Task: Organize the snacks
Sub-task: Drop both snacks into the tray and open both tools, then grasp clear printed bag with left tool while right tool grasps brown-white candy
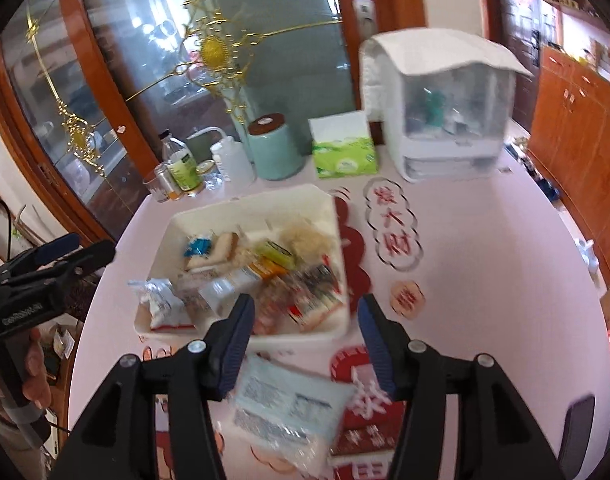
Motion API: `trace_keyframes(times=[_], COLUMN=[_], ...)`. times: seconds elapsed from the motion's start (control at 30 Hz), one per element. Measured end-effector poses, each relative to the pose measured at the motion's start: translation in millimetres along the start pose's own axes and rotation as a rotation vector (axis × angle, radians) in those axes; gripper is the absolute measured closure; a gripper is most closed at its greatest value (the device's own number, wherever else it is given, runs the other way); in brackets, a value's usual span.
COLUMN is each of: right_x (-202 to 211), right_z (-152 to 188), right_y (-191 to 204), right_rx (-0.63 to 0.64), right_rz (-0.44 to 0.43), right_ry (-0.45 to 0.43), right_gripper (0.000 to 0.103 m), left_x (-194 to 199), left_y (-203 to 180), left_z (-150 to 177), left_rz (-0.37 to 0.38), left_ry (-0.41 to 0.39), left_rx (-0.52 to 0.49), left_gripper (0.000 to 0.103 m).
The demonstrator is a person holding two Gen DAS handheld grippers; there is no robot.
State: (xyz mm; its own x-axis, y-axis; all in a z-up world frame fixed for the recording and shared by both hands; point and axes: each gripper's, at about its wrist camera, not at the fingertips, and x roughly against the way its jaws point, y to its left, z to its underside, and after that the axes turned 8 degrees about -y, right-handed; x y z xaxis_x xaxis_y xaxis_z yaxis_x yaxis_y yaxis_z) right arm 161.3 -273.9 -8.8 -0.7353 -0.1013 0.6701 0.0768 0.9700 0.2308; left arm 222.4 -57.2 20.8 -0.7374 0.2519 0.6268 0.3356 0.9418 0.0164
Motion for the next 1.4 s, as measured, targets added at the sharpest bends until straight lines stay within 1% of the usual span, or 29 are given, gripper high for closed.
trace_keyframes(times=[0.13, 0.23, 0.3, 0.4, 0.43, 0.5, 0.63, 0.8, 0.83, 0.87, 0.97, 1.1, 1.2, 1.23, 1.3, 1.4], right_x=[14.5, 21.1, 24.2, 25.9, 25.7, 23.3, 17.4, 5.0, 1.9, -1.1, -10.6, -23.0, -31.2, -34.4, -39.2, -45.7], right_z=[28.5, 49.4, 63.1, 82.1, 89.3, 104.4, 126.3, 143.5, 146.3, 149.4, 156.5, 165.5, 170.6, 172.3, 174.7, 177.4], right_y=[-28.3, -45.6, -57.3, -71.5, -76.2, -85.1, -92.2, -95.4, -95.3, -94.8, -89.5, -82.8, -79.3, -77.9, -76.6, -75.3], right_rx=[-0.036, -0.056, -0.078, -0.114, -0.126, -0.152, -0.181, -0.226, -0.234, -0.243, -0.243, -0.258, -0.289, -0.298, -0.320, -0.352], right_rz=[0.028, 0.050, 0.056, 0.061, 0.061, 0.062, 0.063, 0.068, 0.069, 0.068, 0.062, 0.055, 0.049, 0.052, 0.051, 0.051], right_ry=[0.030, 0.055, 0.074, 0.103, 0.116, 0.149, 0.199, 0.249, 0.257, 0.267, 0.294, 0.321, 0.331, 0.333, 0.338, 0.343], right_gripper=[0.047, 0.047, 0.047, 0.047, 0.047, 0.047, 0.047, 0.047, 0.047, 0.047, 0.047, 0.047, 0.047, 0.047, 0.047, 0.047], left_x=[3.5, 0.4, -3.6, -16.3, -22.6, -31.7, -50.7, -68.3, -71.5, -73.4, -76.3, -83.4, -82.8, -83.8, -91.2, -101.6], left_y=[-34.6, -58.7, -71.3, -90.1, -96.8, -104.9, -116.0, -123.9, -127.3, -129.1, -137.1, -145.4, -149.3, -150.8, -154.6, -160.3], left_z=[13.9, 27.8, 36.8, 52.4, 60.1, 71.2, 102.1, 138.2, 147.9, 153.3, 176.3, 200.1, 203.8, 203.7, 204.2, 208.1], left_rz=[0.030, 0.056, 0.096, 0.176, 0.207, 0.236, 0.270, 0.324, 0.350, 0.361, 0.385, 0.370, 0.399, 0.419, 0.434, 0.481], left_ry=[-0.004, 0.012, 0.028, 0.071, 0.093, 0.124, 0.193, 0.270, 0.295, 0.303, 0.291, 0.254, 0.221, 0.222, 0.240, 0.280], left_rx=[-0.080, -0.131, -0.152, -0.219, -0.265, -0.334, -0.494, -0.684, -0.741, -0.773, -0.946, -1.126, -1.189, -1.199, -1.215, -1.224], left_gripper=[0.010, 0.010, 0.010, 0.010, 0.010, 0.010, 0.010, 0.010, 0.010, 0.010, 0.010, 0.010, 0.008, 0.008, 0.008, 0.004])
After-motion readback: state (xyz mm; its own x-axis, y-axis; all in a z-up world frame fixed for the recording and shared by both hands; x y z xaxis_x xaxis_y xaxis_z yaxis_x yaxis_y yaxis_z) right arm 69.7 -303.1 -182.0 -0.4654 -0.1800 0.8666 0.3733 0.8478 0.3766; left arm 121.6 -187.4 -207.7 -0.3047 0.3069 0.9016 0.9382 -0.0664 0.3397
